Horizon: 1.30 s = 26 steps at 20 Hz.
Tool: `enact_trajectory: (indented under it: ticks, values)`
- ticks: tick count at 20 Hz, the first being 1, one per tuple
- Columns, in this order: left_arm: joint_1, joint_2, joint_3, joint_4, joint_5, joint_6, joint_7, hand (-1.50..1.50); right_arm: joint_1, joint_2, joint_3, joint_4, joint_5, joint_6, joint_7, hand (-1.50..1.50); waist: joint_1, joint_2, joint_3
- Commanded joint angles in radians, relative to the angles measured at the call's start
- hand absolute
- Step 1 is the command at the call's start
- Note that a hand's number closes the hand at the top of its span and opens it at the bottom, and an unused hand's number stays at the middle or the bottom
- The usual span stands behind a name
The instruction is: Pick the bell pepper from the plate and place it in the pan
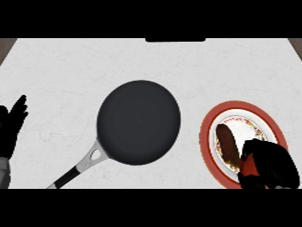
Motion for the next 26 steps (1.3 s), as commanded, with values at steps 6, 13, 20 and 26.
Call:
enact_trajectory:
  ticks: [6,13,20,26]
  values:
    - [0.009,-0.001,0.018,-0.006,0.014,-0.006,0.026,0.00,0.495,0.135,0.326,-0.410,0.283,-0.202,0.285,1.50,-0.021,0.001,0.005]
    - [0.029,-0.003,0.007,-0.017,0.001,-0.013,0.006,0.00,0.415,0.082,0.450,-0.612,0.593,-0.388,0.258,1.50,-0.005,-0.005,0.005]
    - [-0.061,-0.034,-0.007,0.028,-0.029,0.011,0.015,0.00,0.298,0.257,0.687,-0.612,0.803,-0.283,0.318,1.50,0.013,0.010,0.005]
    - [-0.089,0.009,0.034,0.053,0.003,-0.043,0.010,0.00,0.065,0.391,0.595,-0.456,0.671,-0.265,0.393,1.50,0.029,0.017,0.005]
